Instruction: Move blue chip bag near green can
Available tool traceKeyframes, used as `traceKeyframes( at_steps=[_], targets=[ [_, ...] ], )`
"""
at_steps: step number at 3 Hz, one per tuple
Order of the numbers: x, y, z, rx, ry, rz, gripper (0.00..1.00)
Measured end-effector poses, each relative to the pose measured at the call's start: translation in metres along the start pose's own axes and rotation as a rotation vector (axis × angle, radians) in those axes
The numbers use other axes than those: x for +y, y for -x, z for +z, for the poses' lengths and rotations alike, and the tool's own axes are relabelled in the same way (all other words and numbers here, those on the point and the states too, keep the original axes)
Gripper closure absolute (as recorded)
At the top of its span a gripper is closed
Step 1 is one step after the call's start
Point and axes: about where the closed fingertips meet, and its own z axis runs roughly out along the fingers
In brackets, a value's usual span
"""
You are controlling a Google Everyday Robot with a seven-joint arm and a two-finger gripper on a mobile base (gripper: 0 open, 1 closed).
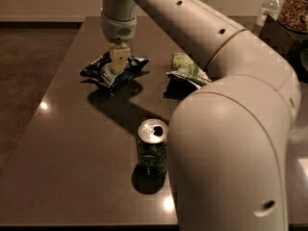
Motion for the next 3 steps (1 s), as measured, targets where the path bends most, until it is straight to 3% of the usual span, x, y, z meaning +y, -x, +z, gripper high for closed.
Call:
traceKeyframes(
  at_steps=[1, 2, 3],
  targets=[
    [0.014, -0.002, -0.014, -0.010, -0.020, -0.019, 0.87],
    [0.042, -0.007, -0.036, -0.044, -0.040, -0.038, 1.00],
    [0.075, -0.012, -0.055, -0.076, -0.046, -0.076, 1.00]
  ],
)
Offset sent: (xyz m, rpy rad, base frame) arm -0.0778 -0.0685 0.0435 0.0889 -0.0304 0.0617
